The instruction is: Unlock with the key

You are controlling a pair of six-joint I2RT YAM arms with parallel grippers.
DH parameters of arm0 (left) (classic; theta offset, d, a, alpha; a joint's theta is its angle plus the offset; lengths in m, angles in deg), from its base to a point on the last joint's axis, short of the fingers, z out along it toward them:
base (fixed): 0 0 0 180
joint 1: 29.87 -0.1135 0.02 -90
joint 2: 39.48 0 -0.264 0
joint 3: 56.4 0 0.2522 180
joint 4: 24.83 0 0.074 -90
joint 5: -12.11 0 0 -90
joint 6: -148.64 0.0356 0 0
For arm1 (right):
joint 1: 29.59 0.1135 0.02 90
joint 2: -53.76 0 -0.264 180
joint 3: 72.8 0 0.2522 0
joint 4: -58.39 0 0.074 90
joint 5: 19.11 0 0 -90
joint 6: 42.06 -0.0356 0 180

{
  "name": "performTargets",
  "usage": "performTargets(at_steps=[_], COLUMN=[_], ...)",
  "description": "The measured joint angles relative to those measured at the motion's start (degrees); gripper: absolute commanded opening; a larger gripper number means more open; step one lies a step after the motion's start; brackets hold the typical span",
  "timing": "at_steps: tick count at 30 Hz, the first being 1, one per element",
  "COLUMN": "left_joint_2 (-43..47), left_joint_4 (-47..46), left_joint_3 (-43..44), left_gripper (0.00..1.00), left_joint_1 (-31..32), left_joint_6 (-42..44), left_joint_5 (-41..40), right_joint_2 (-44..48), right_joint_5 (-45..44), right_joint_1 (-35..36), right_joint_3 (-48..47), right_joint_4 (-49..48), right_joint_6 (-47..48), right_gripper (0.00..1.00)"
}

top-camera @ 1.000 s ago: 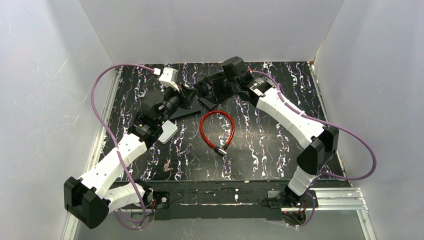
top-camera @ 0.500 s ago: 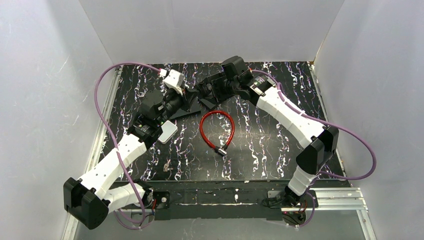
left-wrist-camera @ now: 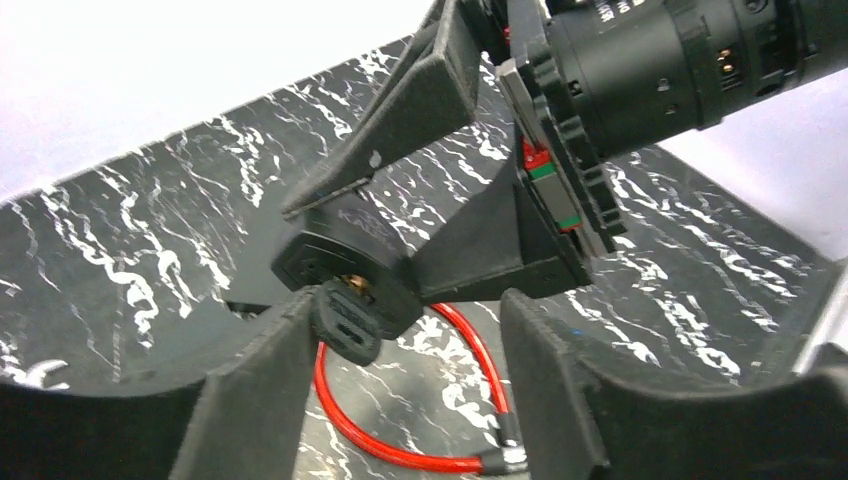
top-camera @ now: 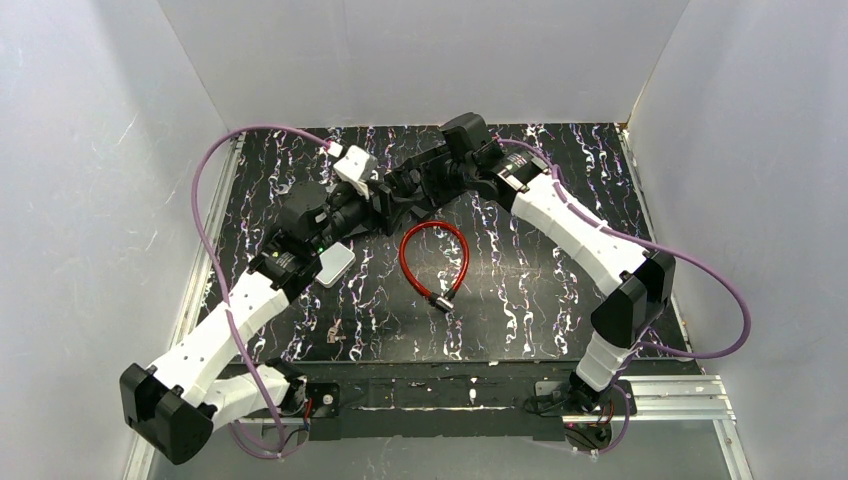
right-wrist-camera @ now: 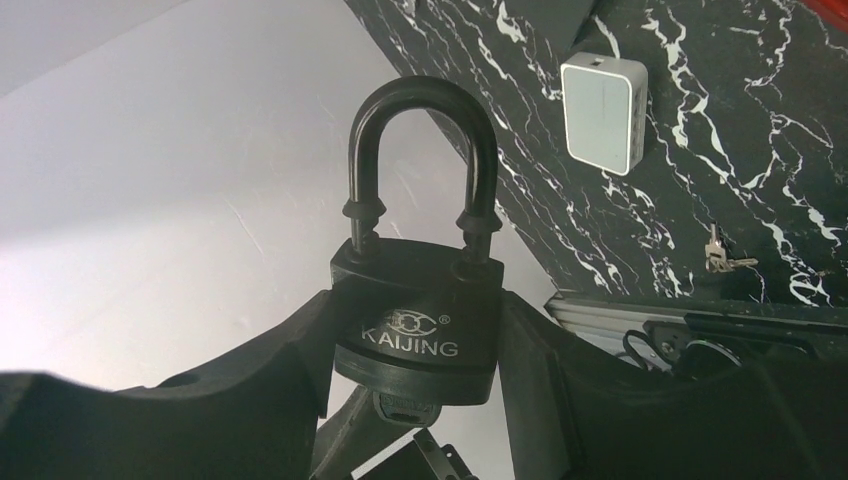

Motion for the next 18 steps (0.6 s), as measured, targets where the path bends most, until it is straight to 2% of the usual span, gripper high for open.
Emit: performTargets(at_steps=[4,8,12,18], left_joint_2=[2.8,6.0,6.7,6.3], left_joint_4=[2.7,6.9,16.3,26.3], left_joint_3=[0.0,0.5,6.0,14.5], left_gripper=[0.73,0.71,0.71,0.74], left_joint_1=[0.2,0.4,-0.2,-3.5], left_joint_6=[-3.4,-7.4,-14.1,-22.2], left_joint_5=[-0.1,-1.9,-5.2,-5.2], right_joint_2=[0.0,0.0,0.0,0.0], right_joint_5=[2.0,3.9,5.8,6.7], right_joint_1=[0.6,1.7,2.3,2.4], right_joint_3=[0.0,0.0,0.0,0.0], right_joint_4=[-0.9,-1.8,-3.3,-4.3], right_joint_6=[0.7,1.7,2.5,4.0], right_gripper=[0.01,0.01,0.01,0.01])
